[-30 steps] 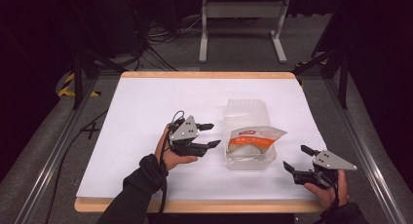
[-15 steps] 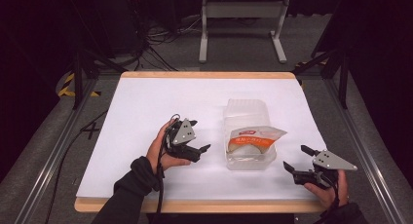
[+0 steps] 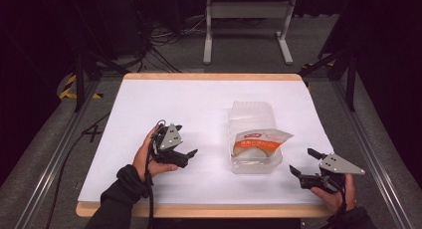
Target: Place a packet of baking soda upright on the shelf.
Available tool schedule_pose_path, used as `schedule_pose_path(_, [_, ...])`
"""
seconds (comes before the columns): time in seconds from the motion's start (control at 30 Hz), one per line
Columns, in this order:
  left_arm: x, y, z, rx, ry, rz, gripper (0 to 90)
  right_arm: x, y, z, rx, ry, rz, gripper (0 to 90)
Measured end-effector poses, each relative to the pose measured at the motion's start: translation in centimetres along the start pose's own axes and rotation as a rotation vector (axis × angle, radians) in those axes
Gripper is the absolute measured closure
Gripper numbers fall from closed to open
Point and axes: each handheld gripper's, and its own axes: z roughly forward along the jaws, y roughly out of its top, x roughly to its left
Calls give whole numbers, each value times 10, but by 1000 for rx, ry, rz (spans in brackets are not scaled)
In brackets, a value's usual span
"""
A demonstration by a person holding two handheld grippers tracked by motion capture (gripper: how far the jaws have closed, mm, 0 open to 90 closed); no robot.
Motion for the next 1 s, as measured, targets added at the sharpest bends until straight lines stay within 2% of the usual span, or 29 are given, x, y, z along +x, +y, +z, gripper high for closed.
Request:
schedule_pose_path(0.53, [16,-44,-33,51,67,-42,64,1,0,0,4,-7,-12,133])
schedule_pose_path(0.73, [19,-60,-50,52,100,-62,67,1,0,0,4,-8,-12,133])
schedule_pose_path(1.0, [22,-80,-73,41,122,-104,66,1,0,0,4,-10,-15,133])
